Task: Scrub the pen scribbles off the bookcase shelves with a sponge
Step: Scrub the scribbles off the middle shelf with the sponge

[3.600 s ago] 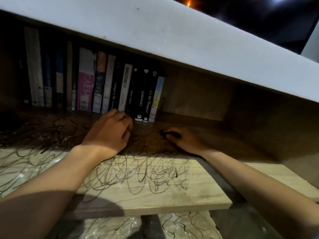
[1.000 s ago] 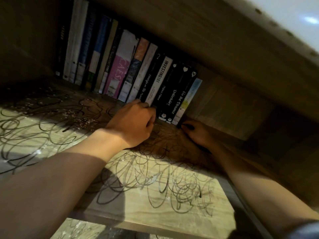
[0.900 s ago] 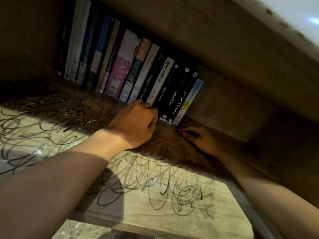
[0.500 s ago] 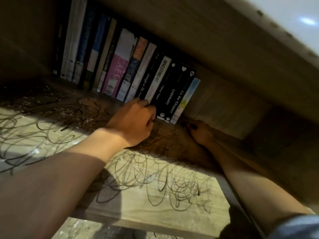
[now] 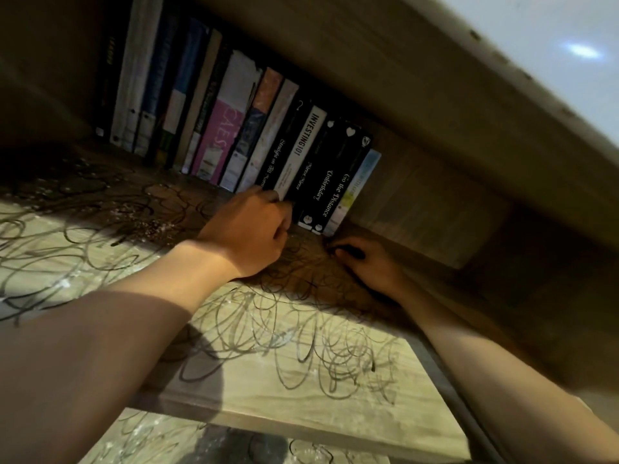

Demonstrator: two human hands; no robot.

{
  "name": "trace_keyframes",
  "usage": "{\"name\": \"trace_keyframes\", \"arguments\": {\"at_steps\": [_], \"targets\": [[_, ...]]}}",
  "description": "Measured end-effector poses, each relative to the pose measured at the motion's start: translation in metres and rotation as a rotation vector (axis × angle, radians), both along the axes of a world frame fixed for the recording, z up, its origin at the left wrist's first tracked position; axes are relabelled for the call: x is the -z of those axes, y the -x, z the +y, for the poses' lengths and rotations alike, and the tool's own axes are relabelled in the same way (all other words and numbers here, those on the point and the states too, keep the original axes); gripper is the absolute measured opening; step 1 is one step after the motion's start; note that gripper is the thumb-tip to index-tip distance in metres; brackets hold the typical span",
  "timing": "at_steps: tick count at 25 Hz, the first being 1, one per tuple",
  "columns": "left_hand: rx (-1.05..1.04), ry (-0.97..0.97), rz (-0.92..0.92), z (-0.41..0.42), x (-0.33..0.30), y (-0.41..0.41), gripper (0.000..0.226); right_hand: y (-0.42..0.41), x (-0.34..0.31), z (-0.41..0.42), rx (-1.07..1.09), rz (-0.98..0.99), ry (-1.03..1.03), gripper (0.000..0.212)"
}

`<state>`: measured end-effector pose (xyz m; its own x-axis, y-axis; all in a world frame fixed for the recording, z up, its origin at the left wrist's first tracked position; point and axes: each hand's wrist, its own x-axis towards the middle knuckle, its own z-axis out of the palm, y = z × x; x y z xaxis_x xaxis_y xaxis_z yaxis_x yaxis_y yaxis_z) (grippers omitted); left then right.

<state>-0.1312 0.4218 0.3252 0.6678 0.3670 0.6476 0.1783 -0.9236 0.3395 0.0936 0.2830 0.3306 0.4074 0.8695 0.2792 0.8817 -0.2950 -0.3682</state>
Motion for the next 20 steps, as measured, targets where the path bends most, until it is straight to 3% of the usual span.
{"name": "trace_keyframes", "arguments": {"at_steps": [2, 7, 11, 15, 20], "targets": [[0.007, -0.01, -0.013, 0.0, 0.001, -0.001, 0.016, 0.009, -0.001, -0.02, -0.127, 0.082, 0.003, 0.023], [0.005, 0.006, 0.005, 0.0, 0.0, -0.001, 0.016, 0.012, -0.002, 0.001, -0.012, 0.079, -0.037, 0.021], [0.006, 0.011, 0.014, 0.0, 0.001, 0.001, 0.016, 0.026, -0.006, -0.028, -0.133, 0.153, 0.0, 0.023], [0.023, 0.029, 0.042, -0.001, 0.001, 0.0, 0.015, 0.012, -0.014, -0.025, 0.072, 0.097, 0.029, 0.023], [0.031, 0.049, 0.027, 0.002, 0.002, 0.001, 0.014, 0.033, -0.004, -0.036, -0.141, 0.144, 0.048, 0.027]]}}
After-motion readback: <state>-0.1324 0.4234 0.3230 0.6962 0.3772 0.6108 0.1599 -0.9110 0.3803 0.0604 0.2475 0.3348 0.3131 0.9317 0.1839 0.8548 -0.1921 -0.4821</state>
